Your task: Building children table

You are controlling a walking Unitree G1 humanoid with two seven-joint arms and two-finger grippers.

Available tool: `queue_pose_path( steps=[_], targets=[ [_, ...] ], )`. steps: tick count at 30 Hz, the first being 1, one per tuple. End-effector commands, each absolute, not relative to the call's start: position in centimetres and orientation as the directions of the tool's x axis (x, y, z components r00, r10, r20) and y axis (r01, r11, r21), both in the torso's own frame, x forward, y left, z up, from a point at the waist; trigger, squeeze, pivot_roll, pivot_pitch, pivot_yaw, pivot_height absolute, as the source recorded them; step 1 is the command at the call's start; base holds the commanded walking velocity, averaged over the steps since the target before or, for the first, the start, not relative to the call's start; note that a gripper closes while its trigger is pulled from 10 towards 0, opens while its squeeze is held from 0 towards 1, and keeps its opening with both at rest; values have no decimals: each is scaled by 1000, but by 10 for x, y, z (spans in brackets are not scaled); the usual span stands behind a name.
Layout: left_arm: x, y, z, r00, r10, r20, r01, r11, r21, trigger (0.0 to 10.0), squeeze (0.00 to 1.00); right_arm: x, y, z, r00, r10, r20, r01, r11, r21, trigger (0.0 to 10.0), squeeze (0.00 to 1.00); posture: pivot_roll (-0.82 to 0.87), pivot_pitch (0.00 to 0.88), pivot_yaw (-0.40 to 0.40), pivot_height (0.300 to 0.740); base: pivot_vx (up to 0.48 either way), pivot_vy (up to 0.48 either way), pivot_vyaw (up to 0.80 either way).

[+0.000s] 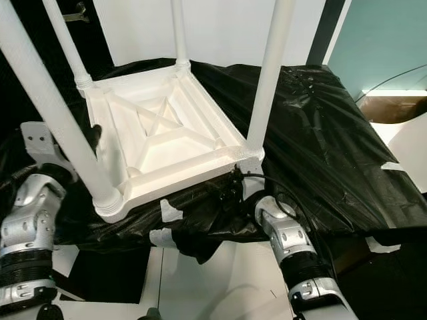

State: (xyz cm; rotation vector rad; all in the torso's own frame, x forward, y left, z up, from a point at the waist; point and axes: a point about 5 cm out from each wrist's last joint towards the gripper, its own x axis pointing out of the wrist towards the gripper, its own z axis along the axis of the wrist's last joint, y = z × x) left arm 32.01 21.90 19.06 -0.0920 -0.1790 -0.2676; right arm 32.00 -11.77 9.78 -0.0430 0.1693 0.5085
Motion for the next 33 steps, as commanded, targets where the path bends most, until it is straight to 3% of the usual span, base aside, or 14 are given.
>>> queue_pose_path(
  steps=[1, 9, 21, 27, 33],
  targets=[
    [317, 197, 192, 859, -470, 206, 487, 872, -41, 10000, 0, 321, -117, 95, 864, 461, -201, -473, 881, -11, 10000, 0, 27, 24, -19, 740, 0, 0, 0],
    [295, 166, 189, 728, -647, 225, 673, 738, -54, 10000, 0, 331, -134, 93, 921, 295, -253, -313, 949, -33, 10000, 0, 40, 27, -19, 740, 0, 0, 0],
    [262, 131, 181, 578, -792, 196, 815, 571, -96, 10000, 0, 342, -162, 96, 961, 75, -267, -98, 992, -74, 10000, 0, 51, 27, -18, 740, 0, 0, 0],
    [244, 104, 179, 509, -842, 181, 861, 496, -114, 10000, 0, 353, -159, 106, 963, 101, -249, -123, 989, -76, 10000, 0, 54, 32, -7, 740, 0, 0, 0],
    [242, 92, 178, 503, -848, 167, 864, 490, -116, 10000, 0, 361, -155, 112, 960, 143, -241, -169, 981, -94, 10000, 0, 60, 29, -3, 740, 0, 0, 0]
  ],
)
